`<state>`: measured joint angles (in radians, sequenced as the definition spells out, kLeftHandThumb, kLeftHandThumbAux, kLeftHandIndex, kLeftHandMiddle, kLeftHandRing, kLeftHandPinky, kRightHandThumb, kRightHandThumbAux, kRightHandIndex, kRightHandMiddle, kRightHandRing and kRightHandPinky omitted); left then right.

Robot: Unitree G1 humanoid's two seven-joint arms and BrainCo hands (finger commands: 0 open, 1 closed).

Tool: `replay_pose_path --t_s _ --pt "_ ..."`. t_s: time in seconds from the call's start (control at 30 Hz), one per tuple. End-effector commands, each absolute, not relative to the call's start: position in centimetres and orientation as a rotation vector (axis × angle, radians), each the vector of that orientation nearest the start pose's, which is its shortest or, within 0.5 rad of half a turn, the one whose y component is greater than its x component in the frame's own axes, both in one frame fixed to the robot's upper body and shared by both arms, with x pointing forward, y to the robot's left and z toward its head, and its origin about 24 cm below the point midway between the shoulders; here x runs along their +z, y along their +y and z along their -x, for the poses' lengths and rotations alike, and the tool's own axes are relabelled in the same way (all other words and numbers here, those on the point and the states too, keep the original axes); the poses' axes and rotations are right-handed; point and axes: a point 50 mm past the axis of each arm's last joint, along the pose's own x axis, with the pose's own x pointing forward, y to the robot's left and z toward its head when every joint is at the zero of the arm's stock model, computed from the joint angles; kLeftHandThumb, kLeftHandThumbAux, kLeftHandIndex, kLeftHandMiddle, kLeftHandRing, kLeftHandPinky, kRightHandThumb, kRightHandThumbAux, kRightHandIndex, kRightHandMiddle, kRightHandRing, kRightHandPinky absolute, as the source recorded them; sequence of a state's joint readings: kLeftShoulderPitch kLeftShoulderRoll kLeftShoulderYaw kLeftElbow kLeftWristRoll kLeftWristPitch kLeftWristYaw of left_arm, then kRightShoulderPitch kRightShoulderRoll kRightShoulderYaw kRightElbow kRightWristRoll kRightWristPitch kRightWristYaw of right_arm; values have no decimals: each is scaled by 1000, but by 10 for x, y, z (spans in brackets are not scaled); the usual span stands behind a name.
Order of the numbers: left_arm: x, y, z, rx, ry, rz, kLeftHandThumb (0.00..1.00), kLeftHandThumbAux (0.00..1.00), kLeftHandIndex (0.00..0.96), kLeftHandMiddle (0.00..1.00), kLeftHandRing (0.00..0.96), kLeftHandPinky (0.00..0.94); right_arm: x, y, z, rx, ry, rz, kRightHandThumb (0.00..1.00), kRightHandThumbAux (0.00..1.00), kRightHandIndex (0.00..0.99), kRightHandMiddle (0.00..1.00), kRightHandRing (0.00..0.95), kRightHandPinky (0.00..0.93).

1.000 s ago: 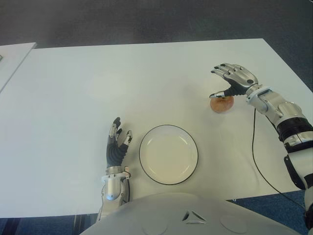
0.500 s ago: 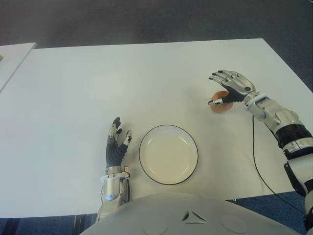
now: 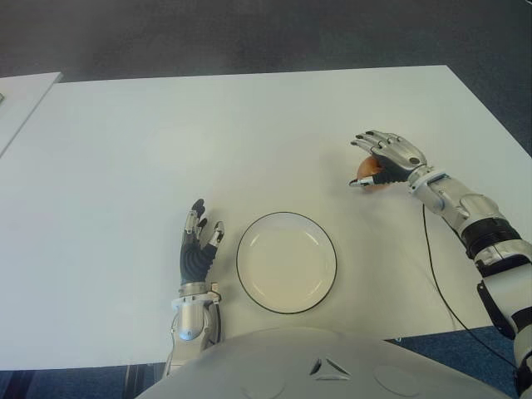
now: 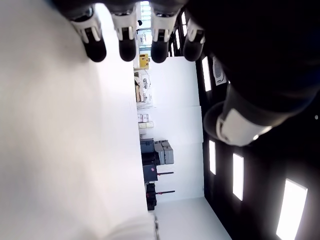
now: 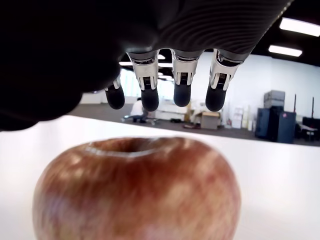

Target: Put the apples into the plate.

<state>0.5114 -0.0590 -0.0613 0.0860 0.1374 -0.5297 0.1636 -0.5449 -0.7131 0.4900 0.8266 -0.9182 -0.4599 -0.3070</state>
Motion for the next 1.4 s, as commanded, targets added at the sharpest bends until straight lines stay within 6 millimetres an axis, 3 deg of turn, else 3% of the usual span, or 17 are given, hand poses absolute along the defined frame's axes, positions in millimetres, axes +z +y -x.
replay_pose_path --t_s 0.03,0.57,1.4 --pt "-24 149 -128 173 72 -72 136 621 61 52 46 59 21 -243 -310 445 -131 1633 237 285 0 0 0 0" --pt "-24 151 -129 162 75 -62 144 616 56 46 39 48 1 -242 -312 363 -65 1601 280 264 0 0 0 27" --pt "-24 150 -130 152 68 -66 144 622 57 46 40 55 -22 -250 -304 208 177 1479 311 461 65 97 93 154"
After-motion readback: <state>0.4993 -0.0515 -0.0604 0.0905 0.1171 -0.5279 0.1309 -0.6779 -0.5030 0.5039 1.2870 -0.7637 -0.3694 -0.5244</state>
